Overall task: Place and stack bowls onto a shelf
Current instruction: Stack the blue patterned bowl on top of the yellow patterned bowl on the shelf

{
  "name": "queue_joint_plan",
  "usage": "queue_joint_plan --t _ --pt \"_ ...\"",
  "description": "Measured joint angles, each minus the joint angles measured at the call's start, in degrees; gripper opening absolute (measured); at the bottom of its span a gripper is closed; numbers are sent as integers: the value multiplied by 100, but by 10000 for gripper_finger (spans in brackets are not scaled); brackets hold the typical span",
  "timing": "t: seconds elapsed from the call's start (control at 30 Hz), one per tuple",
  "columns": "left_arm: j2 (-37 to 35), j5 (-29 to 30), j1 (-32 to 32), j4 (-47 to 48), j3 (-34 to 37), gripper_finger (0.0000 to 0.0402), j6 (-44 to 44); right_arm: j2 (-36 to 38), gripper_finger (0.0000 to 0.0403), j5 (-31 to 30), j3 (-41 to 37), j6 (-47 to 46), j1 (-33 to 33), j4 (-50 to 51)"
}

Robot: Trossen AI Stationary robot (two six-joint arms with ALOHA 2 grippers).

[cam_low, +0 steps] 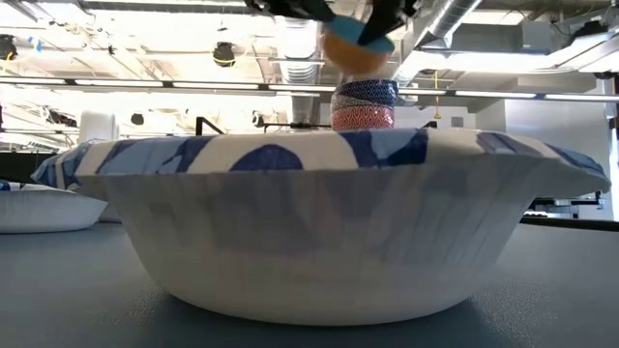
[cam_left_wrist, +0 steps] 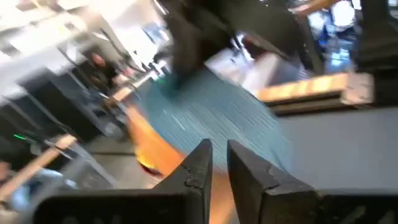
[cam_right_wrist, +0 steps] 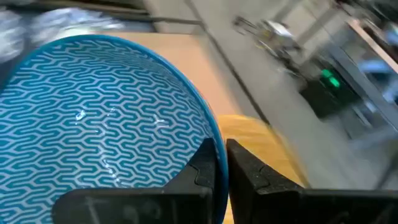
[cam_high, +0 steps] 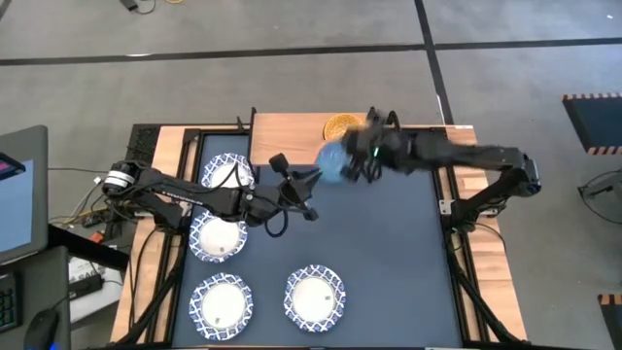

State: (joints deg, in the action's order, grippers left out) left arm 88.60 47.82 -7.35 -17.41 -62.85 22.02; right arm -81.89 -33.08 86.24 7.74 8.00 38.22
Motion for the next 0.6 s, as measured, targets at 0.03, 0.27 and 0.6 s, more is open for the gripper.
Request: queue_joint_plan --t 0.03,0.27,0.6 --pt "1 -84 24 141 0 45 -163 0 39 14 249 -92 212 224" --pt "13 -375 291 1406 9 83 -1262 -406 39 1712 1104 -1049 1865 1366" --pt "69 -1499 917 1627 22 100 -1573 -919 47 3269 1139 -1192 2853 1802"
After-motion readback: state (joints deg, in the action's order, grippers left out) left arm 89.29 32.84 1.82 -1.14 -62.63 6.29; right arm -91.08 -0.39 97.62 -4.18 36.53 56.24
